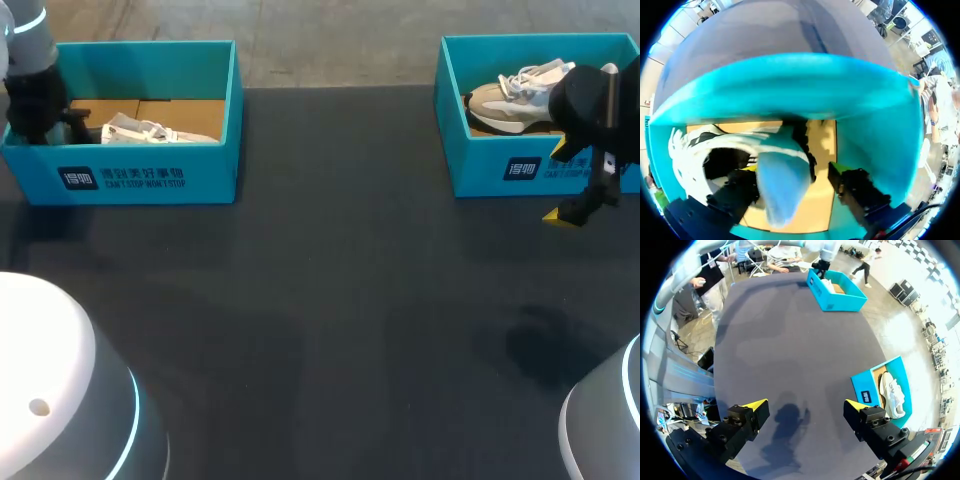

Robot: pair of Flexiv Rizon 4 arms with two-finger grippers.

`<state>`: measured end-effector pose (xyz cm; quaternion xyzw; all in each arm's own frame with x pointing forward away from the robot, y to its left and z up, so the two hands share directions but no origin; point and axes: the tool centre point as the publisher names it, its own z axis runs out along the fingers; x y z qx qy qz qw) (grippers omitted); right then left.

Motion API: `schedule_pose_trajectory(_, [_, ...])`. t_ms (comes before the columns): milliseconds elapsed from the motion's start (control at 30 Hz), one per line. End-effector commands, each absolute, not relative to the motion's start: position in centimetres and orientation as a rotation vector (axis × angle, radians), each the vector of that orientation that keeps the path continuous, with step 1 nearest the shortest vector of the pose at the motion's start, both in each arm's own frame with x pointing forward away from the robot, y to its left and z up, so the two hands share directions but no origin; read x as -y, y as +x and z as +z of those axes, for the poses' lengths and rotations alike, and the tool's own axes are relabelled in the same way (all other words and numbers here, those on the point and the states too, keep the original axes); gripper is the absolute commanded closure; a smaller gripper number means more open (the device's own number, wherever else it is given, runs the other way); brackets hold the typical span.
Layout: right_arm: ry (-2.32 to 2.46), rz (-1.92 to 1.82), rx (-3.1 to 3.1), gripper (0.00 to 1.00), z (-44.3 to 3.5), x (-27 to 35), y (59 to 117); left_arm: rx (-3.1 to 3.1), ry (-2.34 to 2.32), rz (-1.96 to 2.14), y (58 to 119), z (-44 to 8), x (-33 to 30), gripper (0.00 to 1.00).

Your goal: Take the shoe out of the shoebox, open the shoe tongue, remove and reinsert the insole, then place the shoe into the shoebox

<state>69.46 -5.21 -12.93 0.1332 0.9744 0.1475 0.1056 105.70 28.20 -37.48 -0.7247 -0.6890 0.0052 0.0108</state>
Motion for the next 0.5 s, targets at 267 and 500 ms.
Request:
schedule_pose_trajectory(267, [0.393, 0.432, -2.875, 0.0, -13.0, 5.1, 69.7, 2.163, -2.344, 0.026, 105.1, -32.6, -27.3, 0.0])
schedule_pose_trajectory(500, [0.393, 0.432, -2.875, 0.0, -13.0, 5.1, 69.7, 2.218, -2.368, 0.039, 104.9, -29.6, -26.7, 0.0])
